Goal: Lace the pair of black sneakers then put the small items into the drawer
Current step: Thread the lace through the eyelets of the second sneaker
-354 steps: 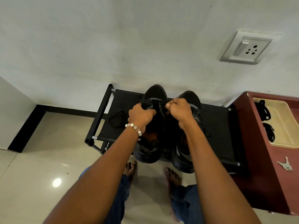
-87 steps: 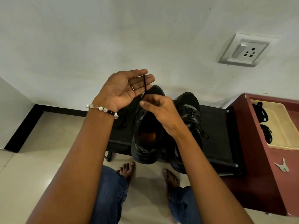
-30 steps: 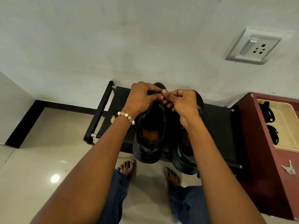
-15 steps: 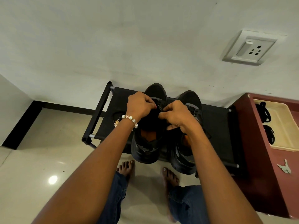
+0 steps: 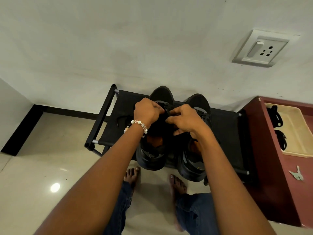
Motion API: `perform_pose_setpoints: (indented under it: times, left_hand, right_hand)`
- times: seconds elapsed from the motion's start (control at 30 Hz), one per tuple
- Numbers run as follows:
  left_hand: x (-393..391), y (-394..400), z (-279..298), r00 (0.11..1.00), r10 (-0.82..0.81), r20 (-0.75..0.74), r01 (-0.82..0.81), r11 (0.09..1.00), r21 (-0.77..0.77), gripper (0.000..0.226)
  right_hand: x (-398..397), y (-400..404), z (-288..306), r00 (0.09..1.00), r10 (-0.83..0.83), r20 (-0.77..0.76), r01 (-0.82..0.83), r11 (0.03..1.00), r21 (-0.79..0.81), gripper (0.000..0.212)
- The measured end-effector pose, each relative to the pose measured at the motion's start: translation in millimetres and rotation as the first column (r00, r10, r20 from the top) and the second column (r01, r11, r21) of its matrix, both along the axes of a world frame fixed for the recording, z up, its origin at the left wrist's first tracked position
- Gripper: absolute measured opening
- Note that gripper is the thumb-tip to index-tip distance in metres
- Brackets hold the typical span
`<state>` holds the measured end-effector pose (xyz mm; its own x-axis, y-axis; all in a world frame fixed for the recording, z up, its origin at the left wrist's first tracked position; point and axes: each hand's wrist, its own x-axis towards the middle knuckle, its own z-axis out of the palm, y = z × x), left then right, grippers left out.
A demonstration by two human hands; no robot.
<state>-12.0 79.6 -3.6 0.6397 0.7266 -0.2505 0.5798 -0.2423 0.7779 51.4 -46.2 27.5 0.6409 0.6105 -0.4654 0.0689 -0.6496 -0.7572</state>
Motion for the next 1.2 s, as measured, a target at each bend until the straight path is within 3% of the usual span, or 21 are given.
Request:
perform_pose_setpoints:
  times: [0.17, 0.27, 0.33, 0.5, 0.67, 0.73, 0.8, 0.9, 0.97, 1.0, 1.03, 1.07, 1.13, 1.17, 1.2]
  left_hand:
    - [4.0, 2.3, -3.5, 0.998, 0.066, -0.012, -0.067, 0.984, -0.166, 0.005]
    - [6.8, 3.6, -5.8, 0.996, 0.082, -0.026, -0.086, 0.972, -0.22, 0.007]
    - [7.6, 5.0, -8.1, 0.997, 0.067, -0.023, -0.07, 0.974, -0.216, 0.01]
    - [-0.2, 9.5, -3.8, 0.998, -0.049, 0.029, 0.054, 0.975, -0.215, 0.018]
    - [-18.8, 18.5, 5.6, 0.974, -0.219, 0.055, 0.225, 0.962, -0.158, 0.035]
    - [-27.3, 24.1, 3.5, 0.97, -0.244, -0.003, 0.243, 0.966, -0.091, 0.061]
    - [-34.1, 28.4, 1.3, 0.956, -0.267, -0.12, 0.263, 0.963, -0.052, 0.091]
    - [-38.1, 28.4, -2.6, 0.914, -0.303, -0.268, 0.291, 0.953, -0.087, 0.11]
    - [-38.9, 24.9, -4.9, 0.881, -0.312, -0.355, 0.302, 0.95, -0.084, 0.114]
    - [-38.9, 23.8, -5.8, 0.874, -0.302, -0.38, 0.292, 0.953, -0.087, 0.115]
    - [-39.0, 23.0, -6.3, 0.872, -0.293, -0.392, 0.278, 0.956, -0.097, 0.117]
    - [-39.0, 22.8, -6.8, 0.873, -0.287, -0.394, 0.262, 0.958, -0.118, 0.121]
    - [-38.6, 22.8, -9.0, 0.882, -0.293, -0.369, 0.247, 0.955, -0.165, 0.133]
    - [-38.7, 22.9, -10.3, 0.89, -0.296, -0.347, 0.243, 0.952, -0.186, 0.135]
    - [-39.1, 23.1, -11.3, 0.899, -0.296, -0.322, 0.24, 0.949, -0.204, 0.135]
  right_hand:
    - [7.6, -4.9, -1.4, 0.987, 0.081, -0.14, -0.073, 0.995, 0.063, 0.031]
    - [13.4, -6.6, -7.8, 0.968, -0.029, -0.249, 0.068, 0.986, 0.149, 0.023]
    - [14.2, -0.6, -17.4, 0.97, -0.166, -0.177, 0.197, 0.964, 0.177, 0.017]
    - [6.3, 20.4, -36.0, 0.922, -0.364, 0.132, 0.34, 0.925, 0.172, 0.008]
    - [11.1, 15.4, -24.3, 0.853, -0.521, 0.009, 0.507, 0.834, 0.217, 0.023]
    - [18.8, 1.7, -10.9, 0.785, -0.61, -0.109, 0.613, 0.738, 0.283, 0.021]
    - [28.5, -17.5, -0.2, 0.689, -0.65, -0.32, 0.724, 0.589, 0.36, 0.019]
    - [37.8, -46.3, 6.5, 0.463, -0.463, -0.755, 0.886, 0.218, 0.41, 0.019]
    - [39.9, -55.3, 4.5, 0.351, -0.3, -0.887, 0.93, 0.001, 0.368, 0.016]
    - [39.2, -55.4, 2.4, 0.346, -0.301, -0.889, 0.929, -0.023, 0.369, 0.014]
    - [38.0, -53.2, 0.2, 0.388, -0.371, -0.844, 0.912, 0.024, 0.409, 0.013]
    - [37.5, -49.5, -2.4, 0.493, -0.487, -0.721, 0.86, 0.146, 0.489, 0.012]
    - [31.5, -37.3, -4.3, 0.771, -0.609, -0.185, 0.591, 0.576, 0.565, 0.01]
    - [28.4, -30.3, -7.7, 0.853, -0.504, 0.135, 0.388, 0.786, 0.482, 0.014]
    - [24.7, -22.4, -12.4, 0.872, -0.308, 0.381, 0.188, 0.929, 0.32, 0.019]
